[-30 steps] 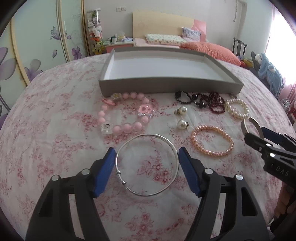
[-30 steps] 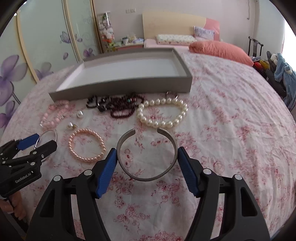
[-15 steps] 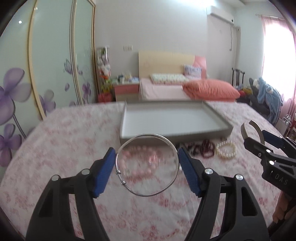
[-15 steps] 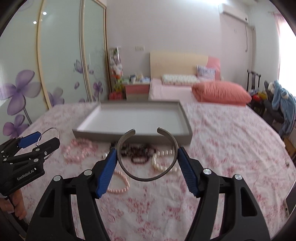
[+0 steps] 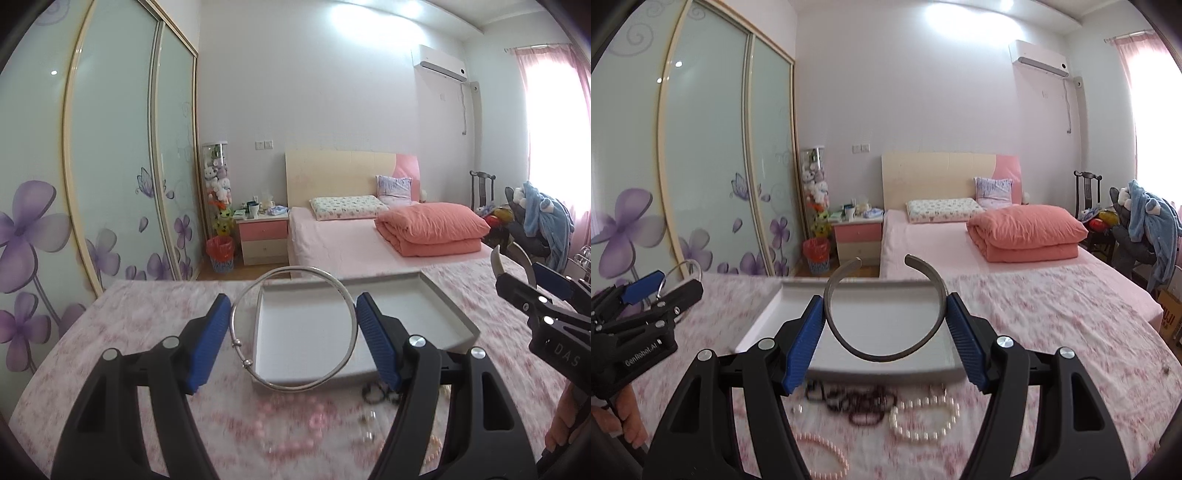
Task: Organize jewelry
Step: 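Carry the silver bangle with the left tool while the right tool carries the cuff into the grey tray, then open both tools over the tray and withdraw them from the bangles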
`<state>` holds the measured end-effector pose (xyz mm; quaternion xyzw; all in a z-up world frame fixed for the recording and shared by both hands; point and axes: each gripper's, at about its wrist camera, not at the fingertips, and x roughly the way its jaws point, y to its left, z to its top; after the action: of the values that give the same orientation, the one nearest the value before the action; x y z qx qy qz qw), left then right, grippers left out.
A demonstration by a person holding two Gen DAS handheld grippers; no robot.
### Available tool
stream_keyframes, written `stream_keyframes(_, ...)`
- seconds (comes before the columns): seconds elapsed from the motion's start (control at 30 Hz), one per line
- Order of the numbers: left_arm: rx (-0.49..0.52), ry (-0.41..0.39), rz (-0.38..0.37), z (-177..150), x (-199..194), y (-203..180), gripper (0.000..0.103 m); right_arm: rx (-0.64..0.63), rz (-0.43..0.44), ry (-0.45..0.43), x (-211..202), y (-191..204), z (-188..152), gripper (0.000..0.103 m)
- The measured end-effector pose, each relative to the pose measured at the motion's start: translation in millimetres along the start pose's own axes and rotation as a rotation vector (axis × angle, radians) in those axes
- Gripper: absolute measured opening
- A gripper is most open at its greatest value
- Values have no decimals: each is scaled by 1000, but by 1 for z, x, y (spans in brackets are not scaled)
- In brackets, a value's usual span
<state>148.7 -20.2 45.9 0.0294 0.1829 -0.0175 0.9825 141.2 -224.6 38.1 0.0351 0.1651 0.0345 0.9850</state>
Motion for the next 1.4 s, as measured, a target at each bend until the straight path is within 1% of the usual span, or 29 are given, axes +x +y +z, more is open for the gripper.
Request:
stream_keyframes(0.13,2,2,14,10,25,-3,68,3,-4,-6,21,0,8,67)
stream_keyframes(0.3,10,28,13,13,62,-9,68,17,4,33,58,0,9,67)
stream_keyframes(0.4,6,65,3,11,90,-12,68,21,1,90,87,0,5,67)
stream_keyframes(0.63,-49,234,-39,1,166,-6,68,43,23,286,150,-7,-15,67)
stream_keyframes(0.73,-53,276,-53,-5,186,-7,68,33,18,326,163,-2,-20,67)
stream_keyframes(0.83,-58,301,-68,-8,200,-8,69,37,32,368,173,2,-21,68)
stream_keyframes(0.87,-60,308,-71,-9,204,-6,69,39,34,371,177,0,-20,68)
stream_keyframes(0.9,-64,315,-73,-9,208,-6,69,40,33,365,176,1,-19,70)
stream_keyframes(0.93,-71,325,-78,-8,212,-5,69,39,33,353,172,1,-18,75)
stream_keyframes(0.97,-81,329,-80,-8,215,-4,70,38,35,342,168,0,-17,76)
stream_keyframes(1.03,-102,316,-75,-5,214,4,73,35,33,331,160,-3,-16,76)
stream_keyframes(1.17,-132,289,-57,2,204,18,73,37,23,316,152,-10,-13,76)
stream_keyframes(1.4,-148,246,-1,8,168,42,73,34,0,276,124,-8,-3,76)
